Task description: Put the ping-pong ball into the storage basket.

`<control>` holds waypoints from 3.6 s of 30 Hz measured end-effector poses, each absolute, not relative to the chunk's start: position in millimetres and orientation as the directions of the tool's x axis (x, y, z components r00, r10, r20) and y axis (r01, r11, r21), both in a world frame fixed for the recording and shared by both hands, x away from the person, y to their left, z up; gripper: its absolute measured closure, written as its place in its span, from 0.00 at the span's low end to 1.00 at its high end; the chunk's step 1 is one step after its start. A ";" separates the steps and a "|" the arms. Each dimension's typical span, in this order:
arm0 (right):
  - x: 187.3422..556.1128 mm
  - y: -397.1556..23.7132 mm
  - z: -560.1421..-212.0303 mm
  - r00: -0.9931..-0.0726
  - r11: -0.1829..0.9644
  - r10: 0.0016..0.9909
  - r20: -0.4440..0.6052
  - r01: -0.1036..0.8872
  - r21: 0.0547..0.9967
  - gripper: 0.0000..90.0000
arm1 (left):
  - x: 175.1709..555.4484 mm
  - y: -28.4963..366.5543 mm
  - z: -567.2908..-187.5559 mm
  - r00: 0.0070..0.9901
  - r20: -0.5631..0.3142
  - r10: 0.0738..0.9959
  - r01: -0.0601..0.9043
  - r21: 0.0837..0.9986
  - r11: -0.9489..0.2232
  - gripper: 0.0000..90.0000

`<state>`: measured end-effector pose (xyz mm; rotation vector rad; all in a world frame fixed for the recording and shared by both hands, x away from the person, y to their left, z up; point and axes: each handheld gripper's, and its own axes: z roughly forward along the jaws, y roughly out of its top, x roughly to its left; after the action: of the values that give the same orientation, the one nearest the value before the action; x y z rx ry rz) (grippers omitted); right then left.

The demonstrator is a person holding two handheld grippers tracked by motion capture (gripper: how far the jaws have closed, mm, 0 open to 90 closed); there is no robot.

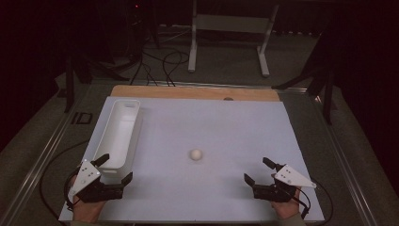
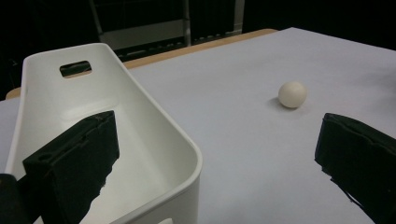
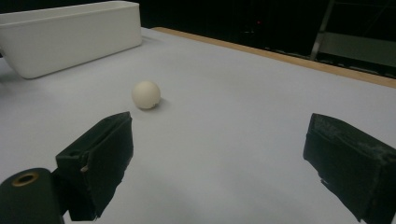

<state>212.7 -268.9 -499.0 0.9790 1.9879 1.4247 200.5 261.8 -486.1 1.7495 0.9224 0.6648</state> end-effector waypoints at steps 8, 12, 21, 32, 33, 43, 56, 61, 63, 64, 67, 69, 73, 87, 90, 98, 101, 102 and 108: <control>212.9 -269.6 -499.4 -0.613 0.190 0.790 0.015 0.267 0.945 0.09 | 200.5 261.1 -486.3 0.559 0.018 0.829 0.280 0.937 -0.210 0.00; 213.2 -269.8 -499.6 -0.612 0.189 0.791 0.015 0.267 0.945 0.09 | 200.0 261.6 -485.3 0.557 0.016 0.831 0.279 0.938 -0.204 0.00; 214.2 -274.5 -497.4 -0.597 0.168 0.802 0.026 0.266 0.949 0.09 | 199.6 262.3 -479.8 0.557 0.020 0.830 0.288 0.933 -0.216 0.00; 215.6 -275.5 -494.9 -0.602 0.173 0.798 0.021 0.263 0.949 0.09 | 200.7 264.5 -466.0 0.574 0.031 0.819 0.287 0.928 -0.237 0.00; 216.1 -275.5 -495.0 -0.602 0.174 0.798 0.022 0.266 0.948 0.09 | 201.2 264.7 -465.1 0.577 0.032 0.816 0.287 0.928 -0.239 0.00; 218.8 -275.3 -495.8 -0.611 0.191 0.791 0.015 0.270 0.944 0.09 | 203.6 265.5 -457.4 0.583 0.046 0.811 0.286 0.923 -0.258 0.00; 219.8 -277.8 -496.2 -0.603 0.179 0.798 0.020 0.268 0.947 0.09 | 208.8 263.0 -446.9 0.592 0.069 0.803 0.282 0.915 -0.287 0.00; 220.2 -277.5 -496.4 -0.600 0.174 0.800 0.022 0.265 0.948 0.09 | 211.6 263.3 -442.4 0.596 0.072 0.800 0.284 0.913 -0.294 0.00; 220.3 -277.4 -496.4 -0.601 0.176 0.799 0.020 0.265 0.948 0.09 | 212.7 262.6 -441.3 0.598 0.074 0.798 0.284 0.912 -0.297 0.00; 220.2 -277.2 -496.4 -0.600 0.173 0.800 0.024 0.268 0.948 0.09 | 212.7 262.6 -441.3 0.598 0.074 0.798 0.284 0.912 -0.297 0.00; 220.4 -277.0 -496.4 -0.601 0.174 0.799 0.022 0.266 0.948 0.09 | 215.1 261.0 -440.0 0.602 0.079 0.794 0.286 0.908 -0.307 0.00; 220.4 -277.0 -496.4 -0.601 0.174 0.799 0.021 0.265 0.949 0.09 | 215.7 260.8 -439.6 0.604 0.080 0.793 0.287 0.907 -0.309 0.00; 220.7 -277.1 -496.5 -0.601 0.171 0.799 0.024 0.266 0.949 0.09 | 217.8 259.4 -437.9 0.609 0.080 0.789 0.289 0.904 -0.315 0.00; 223.0 -277.7 -496.2 -0.600 0.173 0.800 0.020 0.263 0.949 0.09 | 227.4 254.4 -431.8 0.607 0.091 0.789 0.299 0.894 -0.334 0.00; 223.5 -277.6 -495.6 -0.602 0.174 0.798 0.020 0.262 0.949 0.09 | 228.4 253.6 -431.1 0.609 0.093 0.788 0.303 0.891 -0.339 0.00; 225.5 -278.4 -495.0 -0.600 0.178 0.800 0.015 0.261 0.949 0.09 | 231.2 247.9 -427.5 0.617 0.105 0.780 0.300 0.885 -0.357 0.00; 226.7 -278.2 -495.2 -0.601 0.180 0.799 0.013 0.261 0.948 0.09 | 232.9 244.9 -425.7 0.621 0.102 0.777 0.303 0.883 -0.359 0.00; 226.9 -278.3 -495.3 -0.601 0.181 0.799 0.013 0.260 0.948 0.09 | 233.3 243.9 -425.2 0.623 0.105 0.775 0.303 0.881 -0.363 0.00; 226.7 -278.6 -495.2 -0.601 0.175 0.799 0.017 0.258 0.950 0.09 | 235.5 239.2 -423.4 0.630 0.112 0.768 0.301 0.877 -0.375 0.00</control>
<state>226.7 -278.6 -495.2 0.9935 1.9605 1.4331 235.5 239.2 -423.4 1.9501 0.8431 0.6527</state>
